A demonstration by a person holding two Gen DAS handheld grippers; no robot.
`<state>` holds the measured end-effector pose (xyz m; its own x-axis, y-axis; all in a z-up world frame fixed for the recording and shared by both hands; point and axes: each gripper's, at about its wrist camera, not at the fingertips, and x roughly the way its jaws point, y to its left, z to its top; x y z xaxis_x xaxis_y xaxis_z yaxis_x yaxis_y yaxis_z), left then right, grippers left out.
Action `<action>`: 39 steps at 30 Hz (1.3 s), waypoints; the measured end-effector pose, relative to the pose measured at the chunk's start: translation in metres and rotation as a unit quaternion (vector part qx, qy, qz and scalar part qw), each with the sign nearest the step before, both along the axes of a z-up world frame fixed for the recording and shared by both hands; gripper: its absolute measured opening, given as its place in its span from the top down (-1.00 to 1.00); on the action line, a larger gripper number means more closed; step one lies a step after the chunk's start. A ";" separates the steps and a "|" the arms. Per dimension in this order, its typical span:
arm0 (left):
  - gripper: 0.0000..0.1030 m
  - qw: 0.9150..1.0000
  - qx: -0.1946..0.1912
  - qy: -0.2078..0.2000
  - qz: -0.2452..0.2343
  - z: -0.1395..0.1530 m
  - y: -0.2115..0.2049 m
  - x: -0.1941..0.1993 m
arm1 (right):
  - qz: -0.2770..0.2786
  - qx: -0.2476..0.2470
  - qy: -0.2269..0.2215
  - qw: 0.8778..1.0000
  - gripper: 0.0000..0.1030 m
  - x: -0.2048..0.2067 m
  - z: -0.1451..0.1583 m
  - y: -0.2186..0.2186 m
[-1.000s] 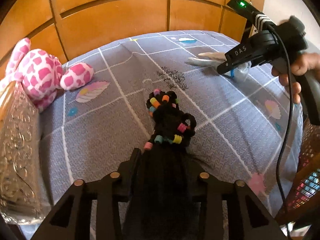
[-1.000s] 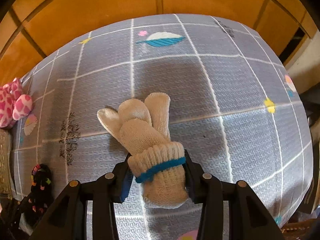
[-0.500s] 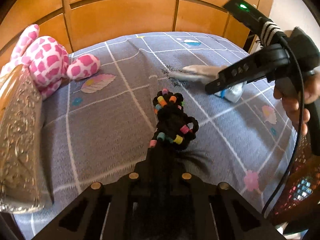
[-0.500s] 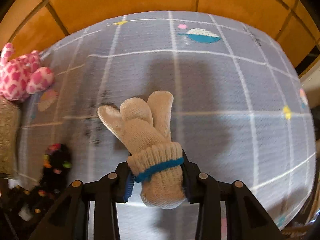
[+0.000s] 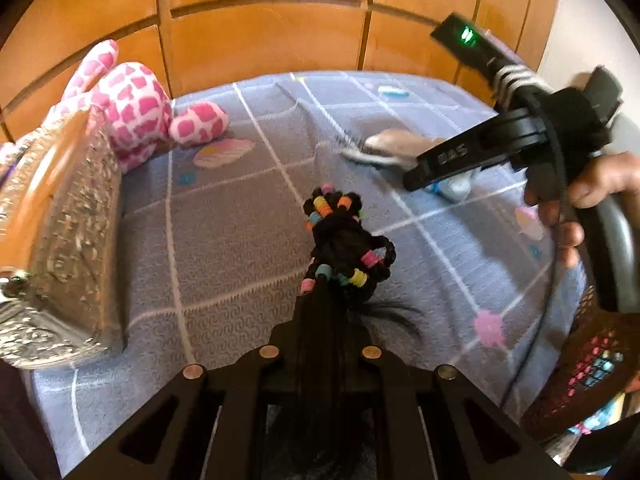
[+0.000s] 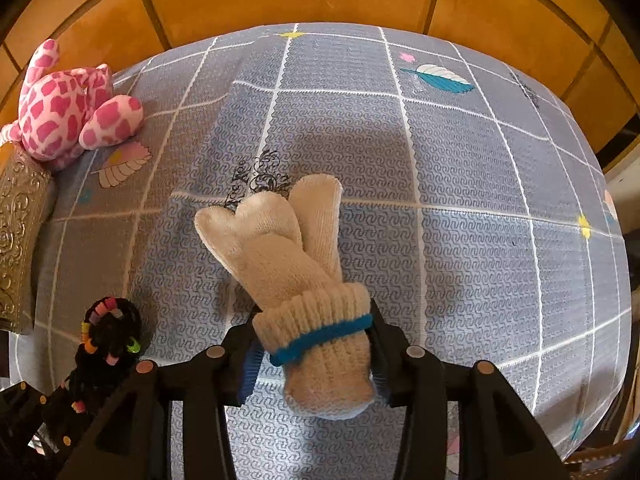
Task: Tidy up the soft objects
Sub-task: 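Carry the black wig into the gold tray and open the left tool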
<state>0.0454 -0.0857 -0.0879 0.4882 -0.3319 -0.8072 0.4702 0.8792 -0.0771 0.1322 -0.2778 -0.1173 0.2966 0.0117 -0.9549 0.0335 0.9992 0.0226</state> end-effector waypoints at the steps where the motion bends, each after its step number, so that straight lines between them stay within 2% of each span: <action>1: 0.81 1.000 -0.003 -0.007 0.001 0.005 0.001 -0.002 | -0.003 0.003 0.002 1.000 0.09 0.000 0.001 -0.002; 5: 0.81 0.999 -0.023 -0.020 0.011 0.025 0.007 -0.010 | -0.018 0.023 0.004 1.000 0.09 0.016 0.002 -0.015; 9: 0.81 0.999 -0.038 -0.032 0.015 0.043 0.014 -0.020 | -0.016 0.019 0.001 1.000 0.09 0.024 0.003 -0.013; 15: 0.81 0.998 -0.045 -0.039 0.026 0.056 0.021 -0.025 | 0.003 0.000 -0.004 1.000 0.09 0.019 0.006 0.001; 23: 0.81 0.997 -0.049 -0.045 0.040 0.064 0.033 -0.029 | -0.007 0.005 -0.017 1.000 0.09 0.011 0.017 0.000; 28: 0.81 0.995 -0.064 -0.053 0.048 0.074 0.047 -0.036 | -0.003 -0.012 -0.025 1.000 0.20 0.007 0.015 0.008; 32: 0.81 0.994 -0.077 -0.055 0.054 0.081 0.057 -0.040 | 0.011 -0.040 -0.030 0.999 0.21 0.004 0.014 0.019; 37: 0.81 0.992 -0.094 -0.057 0.063 0.088 0.073 -0.044 | 0.005 -0.030 -0.034 0.999 0.23 -0.006 0.018 0.033; 39: 0.81 0.991 -0.098 -0.059 0.069 0.090 0.080 -0.046 | 0.000 -0.004 -0.044 0.999 0.23 -0.011 0.022 0.042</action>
<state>-0.0001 -0.0060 0.0023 0.6273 -0.3999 -0.6683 0.3622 0.9094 -0.2043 0.1213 -0.2357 -0.0957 0.3802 0.0035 -0.9249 0.0318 0.9994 0.0169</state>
